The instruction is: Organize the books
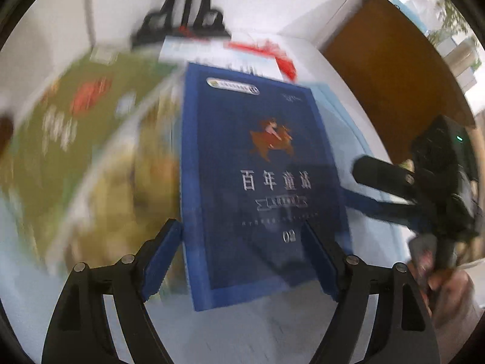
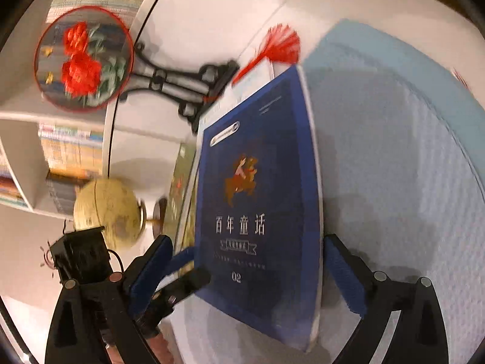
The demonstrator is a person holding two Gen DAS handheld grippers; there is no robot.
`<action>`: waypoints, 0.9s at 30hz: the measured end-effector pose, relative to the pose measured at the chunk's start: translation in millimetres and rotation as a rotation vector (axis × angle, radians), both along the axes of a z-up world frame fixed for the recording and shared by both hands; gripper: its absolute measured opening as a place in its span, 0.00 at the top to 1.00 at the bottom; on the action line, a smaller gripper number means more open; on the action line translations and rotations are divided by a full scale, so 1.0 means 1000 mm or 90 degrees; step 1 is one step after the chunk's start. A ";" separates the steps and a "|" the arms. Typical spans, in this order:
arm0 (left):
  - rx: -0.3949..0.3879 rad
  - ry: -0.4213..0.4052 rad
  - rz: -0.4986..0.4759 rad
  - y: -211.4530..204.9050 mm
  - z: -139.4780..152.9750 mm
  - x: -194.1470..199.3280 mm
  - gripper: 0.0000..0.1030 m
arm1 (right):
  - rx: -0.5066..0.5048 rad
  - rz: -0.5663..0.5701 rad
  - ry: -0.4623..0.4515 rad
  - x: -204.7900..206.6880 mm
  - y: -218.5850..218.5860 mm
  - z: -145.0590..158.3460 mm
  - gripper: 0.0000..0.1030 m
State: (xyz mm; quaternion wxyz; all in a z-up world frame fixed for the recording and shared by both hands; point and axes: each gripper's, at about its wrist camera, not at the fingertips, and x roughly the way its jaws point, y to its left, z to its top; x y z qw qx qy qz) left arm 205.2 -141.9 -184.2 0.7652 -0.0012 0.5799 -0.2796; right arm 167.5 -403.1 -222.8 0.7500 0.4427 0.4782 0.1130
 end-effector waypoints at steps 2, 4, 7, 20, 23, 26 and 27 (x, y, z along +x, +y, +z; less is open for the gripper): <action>-0.012 0.039 0.016 0.013 -0.005 -0.036 0.24 | -0.017 0.050 0.014 -0.016 0.012 0.001 0.03; -0.025 0.108 0.022 0.030 -0.017 -0.085 0.24 | -0.033 0.121 0.023 -0.047 0.030 0.001 0.03; -0.069 0.188 0.045 0.051 -0.035 -0.126 0.25 | -0.008 0.210 0.029 -0.094 0.042 -0.004 0.03; -0.158 0.232 0.122 0.081 -0.045 -0.116 0.52 | 0.046 0.332 0.004 -0.109 0.034 -0.020 0.36; -0.193 0.227 0.127 0.095 -0.047 -0.116 0.53 | 0.023 0.328 0.001 -0.111 0.033 -0.021 0.64; -0.213 0.234 0.154 0.104 -0.052 -0.111 0.63 | 0.047 0.262 0.028 -0.107 0.017 -0.038 0.91; -0.190 0.235 0.169 0.106 -0.054 -0.109 0.79 | 0.067 0.254 0.030 -0.105 0.013 -0.043 0.92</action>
